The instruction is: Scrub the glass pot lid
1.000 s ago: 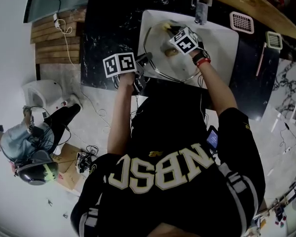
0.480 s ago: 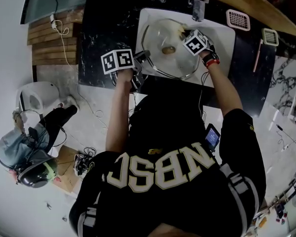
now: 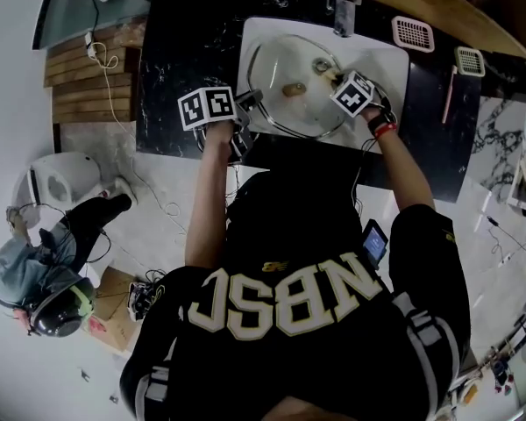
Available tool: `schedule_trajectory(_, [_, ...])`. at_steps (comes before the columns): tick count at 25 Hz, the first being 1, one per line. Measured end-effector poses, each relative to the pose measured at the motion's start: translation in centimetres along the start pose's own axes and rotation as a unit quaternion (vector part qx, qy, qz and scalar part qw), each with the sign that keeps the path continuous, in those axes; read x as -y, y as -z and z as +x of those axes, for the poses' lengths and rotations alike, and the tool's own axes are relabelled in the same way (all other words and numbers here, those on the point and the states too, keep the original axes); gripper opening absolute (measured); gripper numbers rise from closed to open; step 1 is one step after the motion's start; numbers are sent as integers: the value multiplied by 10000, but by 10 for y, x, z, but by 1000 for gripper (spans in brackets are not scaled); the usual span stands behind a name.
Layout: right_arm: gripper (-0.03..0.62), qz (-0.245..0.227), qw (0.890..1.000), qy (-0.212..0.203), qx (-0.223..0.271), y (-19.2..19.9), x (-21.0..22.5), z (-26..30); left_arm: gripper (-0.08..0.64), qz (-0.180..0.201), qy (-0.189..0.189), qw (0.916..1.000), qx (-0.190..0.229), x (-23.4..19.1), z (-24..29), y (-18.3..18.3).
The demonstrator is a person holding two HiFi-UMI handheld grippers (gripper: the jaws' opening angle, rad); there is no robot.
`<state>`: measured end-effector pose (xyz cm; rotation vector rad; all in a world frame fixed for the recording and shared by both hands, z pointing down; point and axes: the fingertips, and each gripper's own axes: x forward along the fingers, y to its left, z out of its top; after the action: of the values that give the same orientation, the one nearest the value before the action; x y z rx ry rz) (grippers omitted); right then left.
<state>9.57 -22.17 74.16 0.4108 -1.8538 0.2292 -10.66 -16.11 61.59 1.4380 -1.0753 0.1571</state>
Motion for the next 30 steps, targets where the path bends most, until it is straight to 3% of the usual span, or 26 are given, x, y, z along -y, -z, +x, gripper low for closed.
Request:
schedule_trajectory(4, [49, 56, 9997, -219, -23, 7, -19, -10, 83, 48, 10, 10000, 10, 0, 1, -1])
schedule_trajectory(9, [49, 272, 9962, -831, -32, 8, -54, -24, 83, 53, 15, 10000, -4, 0, 1, -1])
schedule_trajectory(16, [48, 103, 9940, -1088, 74, 4, -87, -51, 84, 46, 1, 10000, 3, 0, 1, 0])
schedule_trajectory(24, [49, 307, 9800, -1862, 639, -30, -134, -68, 83, 40, -8, 10000, 0, 0, 1, -1])
schedule_trajectory(30, [49, 621, 9706, -2015, 1161, -66, -148, -71, 82, -3, 1, 10000, 4, -2, 1, -2])
